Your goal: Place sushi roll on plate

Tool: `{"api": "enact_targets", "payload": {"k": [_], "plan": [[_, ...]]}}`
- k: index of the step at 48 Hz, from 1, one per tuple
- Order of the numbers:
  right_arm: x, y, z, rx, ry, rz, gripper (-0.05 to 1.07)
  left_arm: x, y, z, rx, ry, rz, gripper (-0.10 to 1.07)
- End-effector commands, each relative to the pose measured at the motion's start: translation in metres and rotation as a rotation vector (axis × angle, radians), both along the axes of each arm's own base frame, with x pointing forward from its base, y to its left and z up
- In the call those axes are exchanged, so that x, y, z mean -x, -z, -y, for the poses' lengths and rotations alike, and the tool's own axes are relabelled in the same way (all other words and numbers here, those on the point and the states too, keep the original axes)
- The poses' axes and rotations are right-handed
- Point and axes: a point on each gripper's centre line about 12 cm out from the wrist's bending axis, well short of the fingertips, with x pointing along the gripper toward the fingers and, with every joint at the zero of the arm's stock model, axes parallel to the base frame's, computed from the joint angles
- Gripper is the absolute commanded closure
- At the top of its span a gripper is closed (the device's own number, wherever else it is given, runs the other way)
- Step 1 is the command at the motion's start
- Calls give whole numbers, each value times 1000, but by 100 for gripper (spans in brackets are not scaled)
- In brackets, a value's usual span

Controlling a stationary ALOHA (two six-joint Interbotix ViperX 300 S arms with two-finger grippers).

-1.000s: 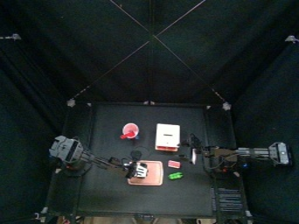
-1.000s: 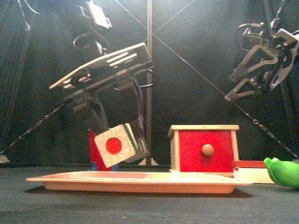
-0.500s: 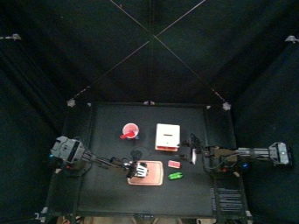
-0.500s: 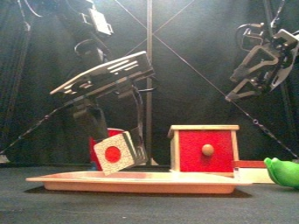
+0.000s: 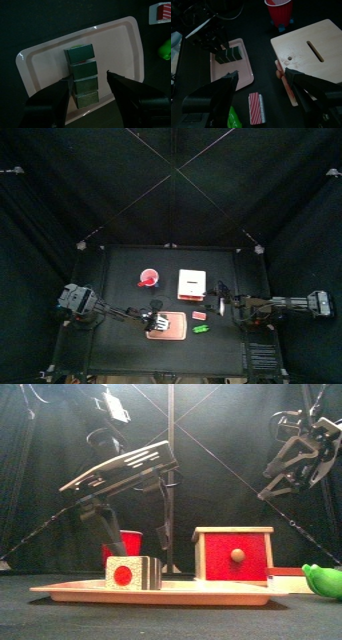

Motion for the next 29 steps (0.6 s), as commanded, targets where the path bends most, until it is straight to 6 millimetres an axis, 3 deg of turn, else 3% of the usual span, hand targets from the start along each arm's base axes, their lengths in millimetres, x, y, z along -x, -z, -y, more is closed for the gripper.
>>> {"api": "enact_targets", "payload": {"k": [1, 29], "plan": [[-2, -3, 0, 1, -3, 9, 0, -8, -13, 1, 9, 0, 40, 8], [-2, -3, 0, 2, -4, 8, 0, -9, -12, 8, 94, -14, 68, 9]]}}
